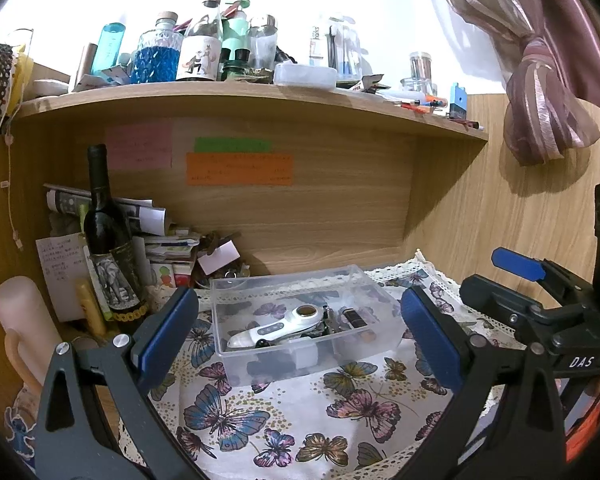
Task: Organize rigid objects
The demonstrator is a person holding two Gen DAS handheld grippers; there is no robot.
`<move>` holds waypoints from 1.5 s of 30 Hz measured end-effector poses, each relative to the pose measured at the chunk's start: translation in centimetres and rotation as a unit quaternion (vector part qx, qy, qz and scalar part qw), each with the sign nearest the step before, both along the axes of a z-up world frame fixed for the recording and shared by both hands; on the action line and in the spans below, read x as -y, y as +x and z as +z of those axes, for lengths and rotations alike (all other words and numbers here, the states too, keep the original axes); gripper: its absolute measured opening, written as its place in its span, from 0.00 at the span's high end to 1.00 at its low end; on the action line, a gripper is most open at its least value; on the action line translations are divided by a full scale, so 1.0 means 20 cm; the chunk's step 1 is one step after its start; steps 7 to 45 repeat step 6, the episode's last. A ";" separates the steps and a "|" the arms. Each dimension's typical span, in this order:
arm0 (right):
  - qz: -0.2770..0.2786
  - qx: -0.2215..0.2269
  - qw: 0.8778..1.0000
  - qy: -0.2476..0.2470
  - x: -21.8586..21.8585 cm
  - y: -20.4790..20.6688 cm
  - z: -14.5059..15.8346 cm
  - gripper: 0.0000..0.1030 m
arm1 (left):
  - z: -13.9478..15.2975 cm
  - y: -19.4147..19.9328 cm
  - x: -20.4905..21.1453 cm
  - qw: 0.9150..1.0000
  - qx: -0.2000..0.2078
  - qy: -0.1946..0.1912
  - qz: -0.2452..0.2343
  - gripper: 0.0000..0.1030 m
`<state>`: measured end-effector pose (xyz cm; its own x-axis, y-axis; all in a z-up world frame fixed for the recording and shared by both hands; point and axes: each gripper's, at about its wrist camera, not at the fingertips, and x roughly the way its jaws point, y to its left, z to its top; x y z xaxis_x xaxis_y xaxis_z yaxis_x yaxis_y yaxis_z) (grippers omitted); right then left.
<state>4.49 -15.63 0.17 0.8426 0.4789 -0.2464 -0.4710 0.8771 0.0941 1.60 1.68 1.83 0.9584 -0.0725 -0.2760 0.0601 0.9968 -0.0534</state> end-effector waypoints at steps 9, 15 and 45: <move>0.000 -0.005 1.000 0.000 0.01 0.02 -0.01 0.00 | 0.00 0.01 0.00 1.000 -0.001 0.003 0.001 0.00; 0.000 -0.005 1.000 0.000 0.01 0.02 -0.01 0.00 | 0.00 0.01 0.00 1.000 -0.001 0.003 0.001 0.00; 0.000 -0.005 1.000 0.000 0.01 0.02 -0.01 0.00 | 0.00 0.01 0.00 1.000 -0.001 0.003 0.001 0.00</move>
